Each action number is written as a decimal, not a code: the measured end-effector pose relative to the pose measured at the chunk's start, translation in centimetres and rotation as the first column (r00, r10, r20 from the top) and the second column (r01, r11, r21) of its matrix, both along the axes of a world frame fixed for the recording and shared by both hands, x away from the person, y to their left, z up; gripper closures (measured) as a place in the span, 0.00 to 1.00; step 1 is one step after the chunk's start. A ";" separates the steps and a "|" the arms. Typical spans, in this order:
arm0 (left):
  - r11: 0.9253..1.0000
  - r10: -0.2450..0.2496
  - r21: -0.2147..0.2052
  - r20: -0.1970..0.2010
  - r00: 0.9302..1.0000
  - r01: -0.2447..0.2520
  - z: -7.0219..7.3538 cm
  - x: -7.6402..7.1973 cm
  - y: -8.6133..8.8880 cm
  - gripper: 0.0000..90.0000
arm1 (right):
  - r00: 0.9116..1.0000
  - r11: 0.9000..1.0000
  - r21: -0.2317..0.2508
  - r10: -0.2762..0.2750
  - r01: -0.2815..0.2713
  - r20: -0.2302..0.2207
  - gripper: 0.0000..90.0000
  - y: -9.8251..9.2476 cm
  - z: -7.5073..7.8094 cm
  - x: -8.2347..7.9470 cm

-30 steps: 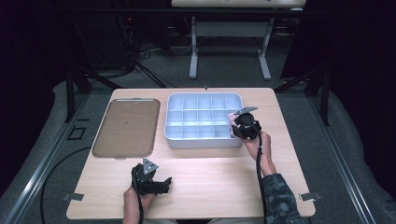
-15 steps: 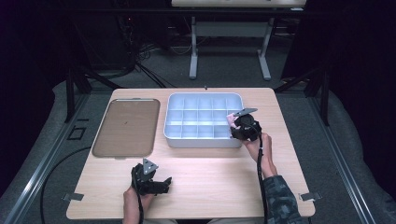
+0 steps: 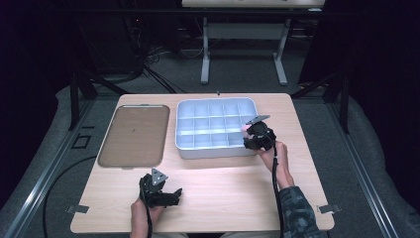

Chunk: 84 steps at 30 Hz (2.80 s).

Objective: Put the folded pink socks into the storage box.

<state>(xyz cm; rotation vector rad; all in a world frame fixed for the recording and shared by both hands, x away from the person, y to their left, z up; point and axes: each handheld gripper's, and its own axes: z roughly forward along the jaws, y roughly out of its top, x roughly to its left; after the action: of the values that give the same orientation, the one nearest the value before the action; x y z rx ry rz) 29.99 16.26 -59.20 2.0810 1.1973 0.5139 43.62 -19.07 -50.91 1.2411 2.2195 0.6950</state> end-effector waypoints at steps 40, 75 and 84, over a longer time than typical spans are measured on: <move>1.000 0.001 0.000 0.001 1.000 -0.001 0.0 0.0 0.0 0.03 | 0.997 0.988 0.154 0.022 -0.011 -0.069 0.78 -0.3 0.9 -1.2; 1.000 0.000 -0.001 0.000 1.000 0.000 0.0 0.0 0.0 0.03 | 0.994 0.979 0.186 0.066 -0.081 0.084 0.13 -2.7 3.3 -8.5; 1.000 0.000 -0.002 -0.001 1.000 0.000 0.0 0.0 0.0 0.03 | 0.993 0.979 0.183 0.068 -0.085 0.097 0.06 -3.3 2.5 -11.5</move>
<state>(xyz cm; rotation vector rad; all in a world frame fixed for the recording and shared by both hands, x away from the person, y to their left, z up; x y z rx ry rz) 29.98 16.26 -59.20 2.0796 1.1982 0.5123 32.14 -22.33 -48.38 1.1917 2.1773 0.9901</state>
